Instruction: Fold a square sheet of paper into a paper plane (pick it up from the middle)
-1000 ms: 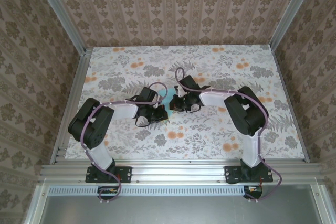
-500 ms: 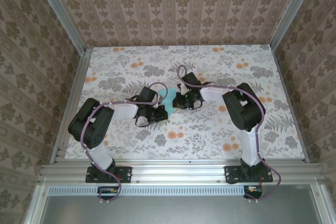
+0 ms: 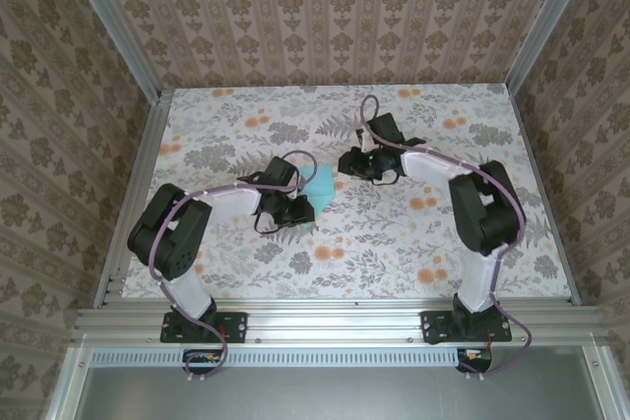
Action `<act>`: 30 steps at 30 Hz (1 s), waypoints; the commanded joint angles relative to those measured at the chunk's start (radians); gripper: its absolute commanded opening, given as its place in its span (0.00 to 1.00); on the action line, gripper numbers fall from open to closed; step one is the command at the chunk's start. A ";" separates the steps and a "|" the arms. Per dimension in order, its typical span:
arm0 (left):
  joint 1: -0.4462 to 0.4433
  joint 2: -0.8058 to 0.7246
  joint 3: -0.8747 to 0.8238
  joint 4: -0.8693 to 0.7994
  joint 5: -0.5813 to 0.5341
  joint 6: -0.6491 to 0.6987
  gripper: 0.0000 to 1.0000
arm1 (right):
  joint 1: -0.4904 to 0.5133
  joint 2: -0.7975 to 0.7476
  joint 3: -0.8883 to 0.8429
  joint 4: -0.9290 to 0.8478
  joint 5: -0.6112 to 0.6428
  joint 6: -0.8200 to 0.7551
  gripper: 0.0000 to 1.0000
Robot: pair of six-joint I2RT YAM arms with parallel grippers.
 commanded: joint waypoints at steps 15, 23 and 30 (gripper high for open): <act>0.000 -0.076 0.111 -0.011 -0.163 -0.010 0.38 | 0.056 -0.028 -0.248 0.342 -0.060 0.267 0.63; 0.004 -0.007 0.121 0.020 -0.182 -0.013 0.28 | 0.103 0.083 -0.202 0.371 -0.111 0.270 0.56; 0.031 0.041 0.115 0.029 -0.184 -0.003 0.24 | 0.122 0.131 -0.199 0.421 -0.176 0.276 0.47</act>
